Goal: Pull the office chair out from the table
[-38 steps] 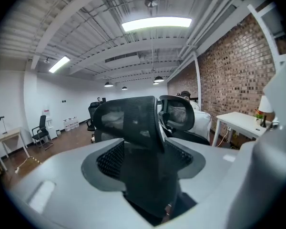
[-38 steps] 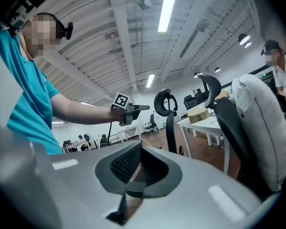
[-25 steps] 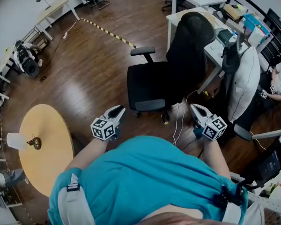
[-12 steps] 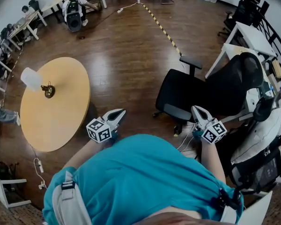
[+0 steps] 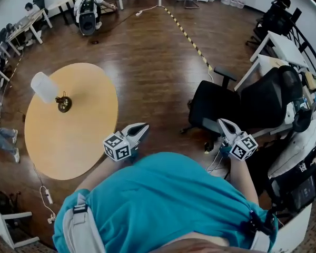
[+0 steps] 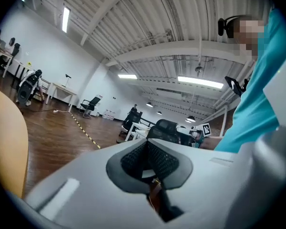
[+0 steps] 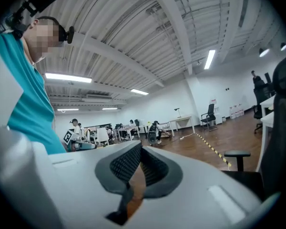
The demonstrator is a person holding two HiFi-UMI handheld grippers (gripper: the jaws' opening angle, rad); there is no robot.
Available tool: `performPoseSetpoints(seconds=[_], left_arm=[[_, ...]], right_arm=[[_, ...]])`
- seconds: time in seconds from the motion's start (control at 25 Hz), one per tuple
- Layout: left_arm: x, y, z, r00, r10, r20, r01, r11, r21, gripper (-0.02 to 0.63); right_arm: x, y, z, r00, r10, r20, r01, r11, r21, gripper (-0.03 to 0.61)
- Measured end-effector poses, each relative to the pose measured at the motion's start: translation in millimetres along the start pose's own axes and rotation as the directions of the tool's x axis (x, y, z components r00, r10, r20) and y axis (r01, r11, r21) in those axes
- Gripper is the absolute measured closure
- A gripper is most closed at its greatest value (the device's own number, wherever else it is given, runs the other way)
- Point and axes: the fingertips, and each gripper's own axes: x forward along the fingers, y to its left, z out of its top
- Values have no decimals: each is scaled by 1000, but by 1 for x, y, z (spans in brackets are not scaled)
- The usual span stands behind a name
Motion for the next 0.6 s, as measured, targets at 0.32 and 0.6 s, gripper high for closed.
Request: performPoseSetpoints(seconds=[0.32, 0.6], left_arm=[[-65, 52, -14, 963, -265, -57, 262, 964, -41, 583], [-127, 59, 22, 911, -410, -55, 402, 908, -115, 583]], right_arm=[[45, 107, -60, 982, -189, 4, 189, 982, 30, 580], [54, 219, -38, 933, -361, -5, 361, 933, -10, 580]])
